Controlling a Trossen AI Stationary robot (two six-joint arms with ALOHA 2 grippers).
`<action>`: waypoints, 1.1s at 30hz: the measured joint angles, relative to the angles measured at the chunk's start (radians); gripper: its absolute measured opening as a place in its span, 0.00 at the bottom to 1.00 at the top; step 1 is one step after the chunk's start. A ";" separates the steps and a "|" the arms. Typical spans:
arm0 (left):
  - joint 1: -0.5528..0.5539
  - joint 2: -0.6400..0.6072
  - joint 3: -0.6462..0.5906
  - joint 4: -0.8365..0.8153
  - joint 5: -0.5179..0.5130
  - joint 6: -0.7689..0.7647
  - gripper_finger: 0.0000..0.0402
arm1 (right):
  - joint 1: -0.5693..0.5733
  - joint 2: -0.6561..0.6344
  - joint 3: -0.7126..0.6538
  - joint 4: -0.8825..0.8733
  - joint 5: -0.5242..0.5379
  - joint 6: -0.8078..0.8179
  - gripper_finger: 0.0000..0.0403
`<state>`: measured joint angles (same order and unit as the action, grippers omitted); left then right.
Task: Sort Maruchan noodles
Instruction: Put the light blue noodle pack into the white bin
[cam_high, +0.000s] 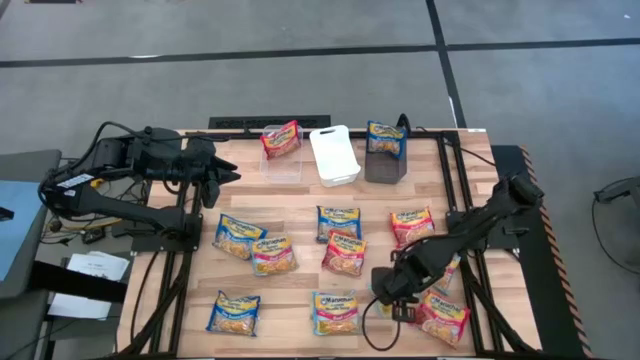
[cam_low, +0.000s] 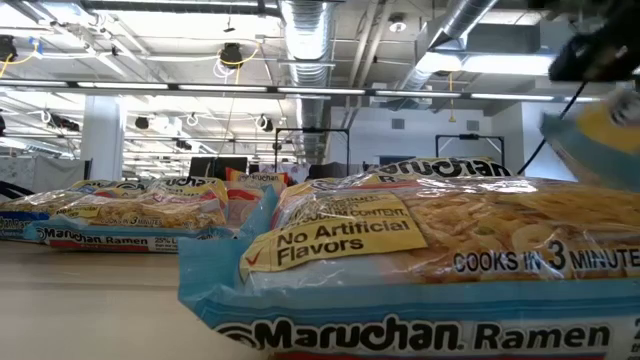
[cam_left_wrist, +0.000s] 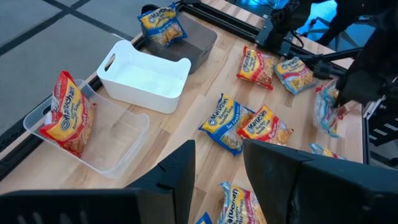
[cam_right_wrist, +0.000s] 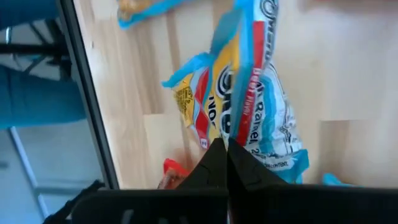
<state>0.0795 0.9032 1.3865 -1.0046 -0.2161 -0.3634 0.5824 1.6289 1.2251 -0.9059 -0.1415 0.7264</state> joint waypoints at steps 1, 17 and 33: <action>0.000 0.000 0.000 0.000 0.000 0.000 0.31 | -0.002 -0.011 0.009 -0.016 0.019 0.001 0.01; 0.000 0.000 0.000 0.000 0.000 -0.012 0.31 | -0.171 -0.162 0.132 -0.145 0.498 -0.148 0.01; 0.000 0.000 0.000 0.000 0.000 -0.104 0.31 | -0.585 -0.168 0.180 0.133 0.705 -0.629 0.01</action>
<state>0.0792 0.9035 1.3865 -1.0050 -0.2161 -0.4672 -0.0023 1.4609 1.4052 -0.7732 0.5632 0.0975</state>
